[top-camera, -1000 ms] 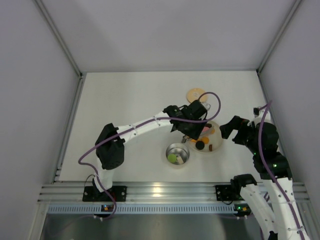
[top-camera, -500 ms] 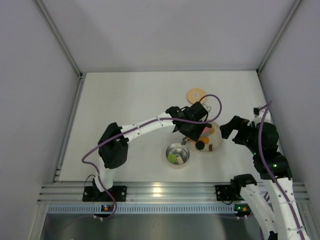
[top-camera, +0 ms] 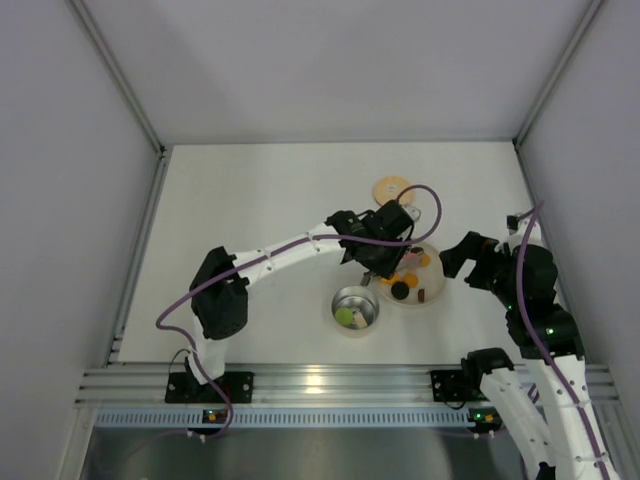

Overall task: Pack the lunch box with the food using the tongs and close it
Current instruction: Pick up the fake food from the plate, then place the fake food in the packing box.

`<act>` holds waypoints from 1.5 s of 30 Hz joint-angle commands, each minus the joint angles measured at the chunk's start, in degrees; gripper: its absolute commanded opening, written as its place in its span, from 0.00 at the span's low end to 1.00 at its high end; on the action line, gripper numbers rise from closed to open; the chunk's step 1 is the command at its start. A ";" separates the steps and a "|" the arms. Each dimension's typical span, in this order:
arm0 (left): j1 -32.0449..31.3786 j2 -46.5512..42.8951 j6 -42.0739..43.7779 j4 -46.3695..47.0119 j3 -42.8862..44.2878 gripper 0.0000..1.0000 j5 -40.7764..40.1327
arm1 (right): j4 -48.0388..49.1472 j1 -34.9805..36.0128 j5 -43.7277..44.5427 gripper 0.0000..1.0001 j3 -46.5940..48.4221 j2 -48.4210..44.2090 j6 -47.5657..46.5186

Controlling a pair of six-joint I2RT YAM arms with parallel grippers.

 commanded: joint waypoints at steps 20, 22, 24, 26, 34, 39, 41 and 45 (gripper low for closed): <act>-1.58 -28.23 -2.59 -7.22 -14.61 0.42 -2.44 | -0.49 -0.65 0.28 1.00 1.81 -0.21 -0.21; -2.37 -31.39 -3.03 -8.81 -15.76 0.42 -2.27 | -0.31 -0.74 0.37 0.99 1.63 -0.12 -0.04; -2.90 -33.33 -3.47 -11.09 -17.69 0.42 -2.18 | -0.14 -0.65 0.28 1.00 1.37 -0.12 0.05; -3.42 -35.97 -4.17 -13.11 -19.97 0.42 -2.61 | 0.30 -0.65 0.28 0.99 0.93 -0.21 0.31; -4.83 -41.87 -6.63 -13.47 -28.33 0.42 -1.39 | 1.27 -0.65 -0.42 1.00 -0.04 0.23 0.84; -5.36 -41.69 -6.46 -14.09 -28.77 0.46 -1.12 | 0.83 -0.74 0.10 0.99 0.66 0.40 0.40; -5.53 -41.43 -6.20 -14.18 -29.12 0.49 -0.77 | 0.57 -0.65 0.28 1.00 0.84 0.32 0.14; -5.71 -41.08 -6.11 -14.09 -29.03 0.52 -0.42 | 0.48 -0.74 0.28 0.99 0.84 0.40 0.14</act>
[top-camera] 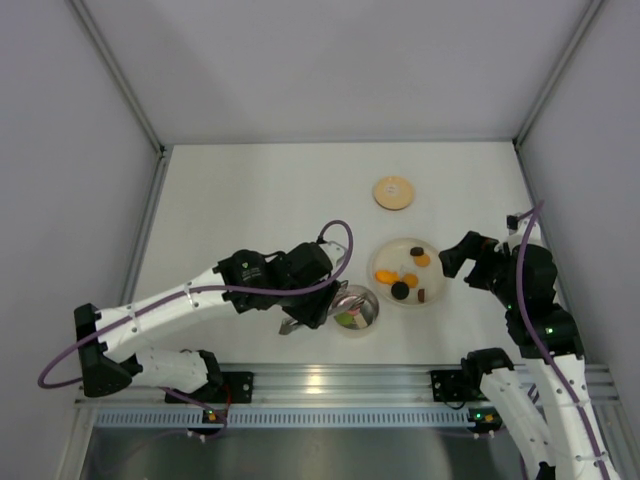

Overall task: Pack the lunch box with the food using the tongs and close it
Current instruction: Place the fake food in the packing box, then pick up the fake food from the plate.

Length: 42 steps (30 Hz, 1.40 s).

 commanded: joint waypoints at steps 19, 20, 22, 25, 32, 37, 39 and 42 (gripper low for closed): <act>-2.86 13.37 2.74 2.64 20.42 0.52 -6.49 | 0.52 -0.74 -0.07 1.00 2.22 1.31 -0.19; -2.86 14.88 3.09 3.08 21.84 0.52 -7.27 | 0.35 -0.74 -0.07 0.99 2.22 1.31 -0.19; -2.69 19.34 3.97 3.78 24.57 0.54 -9.21 | 0.17 -0.65 -0.16 0.99 2.48 1.31 -0.10; -0.59 25.67 5.20 5.28 31.58 0.54 -8.08 | -0.70 -0.65 0.10 0.99 3.27 1.22 -0.36; 4.25 37.82 5.64 7.92 39.34 0.52 -3.42 | -1.76 -0.74 -0.07 1.00 3.72 0.16 -0.28; 6.28 44.33 5.99 9.23 43.03 0.54 -3.24 | -2.29 -0.65 0.19 0.99 3.63 -0.10 -0.54; 6.63 45.82 6.52 10.11 43.39 0.54 -2.80 | -2.38 -0.74 0.37 0.99 3.80 -0.10 -0.54; 6.63 46.97 6.87 11.34 43.48 0.54 -1.66 | -2.64 -0.65 0.46 0.99 3.80 -0.10 -0.80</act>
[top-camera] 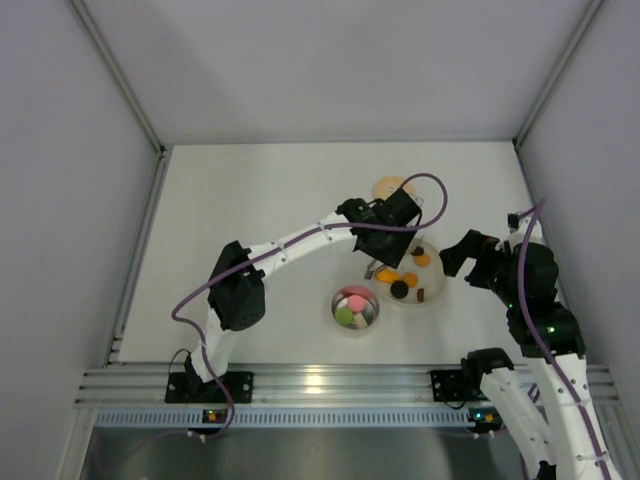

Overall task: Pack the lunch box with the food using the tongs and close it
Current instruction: Pick up the fake food from the plate.

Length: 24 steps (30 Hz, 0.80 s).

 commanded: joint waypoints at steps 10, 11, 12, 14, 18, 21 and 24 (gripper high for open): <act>-0.28 -0.68 1.03 5.52 0.91 0.53 3.66 | -1.98 -0.65 0.70 1.00 2.01 -0.84 -0.82; -0.28 -0.94 0.95 5.95 0.56 0.53 3.75 | -1.98 -0.65 0.70 1.00 1.92 -0.84 -0.74; -0.28 -1.38 0.95 6.05 -0.14 0.53 3.75 | -1.90 -0.74 0.61 0.99 1.92 -0.84 -0.74; -0.28 -1.38 1.12 5.96 -0.23 0.53 3.31 | -1.81 -0.65 0.44 1.00 2.01 -0.84 -0.74; -0.28 -0.16 1.12 5.96 0.73 0.53 3.75 | -2.16 -0.74 0.52 0.99 2.10 -1.02 -0.74; -0.28 0.81 0.86 5.78 1.44 0.53 4.02 | -2.33 -0.65 0.70 0.99 2.36 -1.20 -0.91; -0.28 1.17 0.86 5.96 1.53 0.53 3.93 | -2.51 -0.74 0.79 1.00 2.62 -1.20 -1.09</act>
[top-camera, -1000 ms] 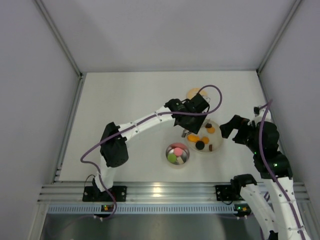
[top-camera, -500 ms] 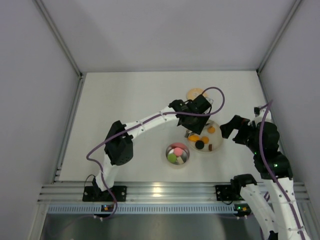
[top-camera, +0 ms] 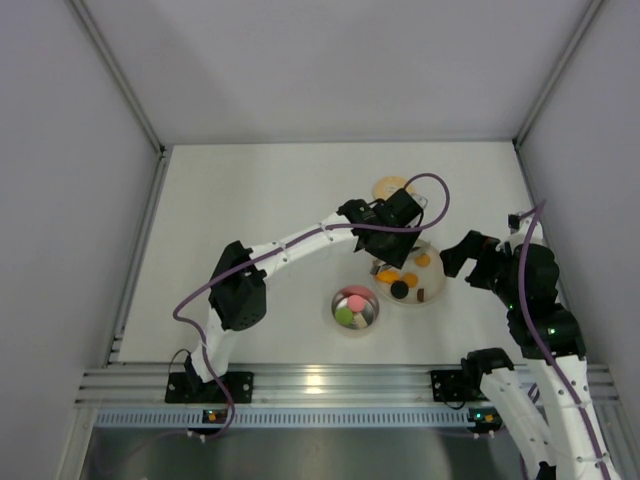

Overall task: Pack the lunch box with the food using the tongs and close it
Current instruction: Pick up the fake food from the plate.

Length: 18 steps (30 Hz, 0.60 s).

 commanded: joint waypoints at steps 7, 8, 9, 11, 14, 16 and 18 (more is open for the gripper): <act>-0.17 0.51 0.53 2.53 1.39 0.52 1.04 | -2.05 -0.74 0.52 1.00 2.53 -0.76 -0.89; -0.17 0.60 0.53 2.53 1.39 0.52 1.31 | -2.05 -0.65 0.52 1.00 2.45 -0.67 -0.89; -0.17 0.60 0.53 2.53 1.39 0.52 1.57 | -2.05 -0.74 0.61 0.99 2.45 -0.67 -0.81; -0.17 0.51 0.44 2.44 1.31 0.51 1.84 | -1.88 -0.65 0.52 1.00 2.36 -0.58 -0.89; -0.17 0.34 0.35 2.44 0.87 0.50 2.36 | -2.14 -0.74 0.52 1.00 2.36 -0.58 -0.98; -0.17 0.16 0.27 2.70 0.25 0.50 2.45 | -2.05 -0.65 0.52 1.00 2.36 -0.58 -0.89; -0.17 0.07 0.27 2.96 -0.19 0.50 2.54 | -2.05 -0.65 0.61 0.99 2.36 -0.76 -0.89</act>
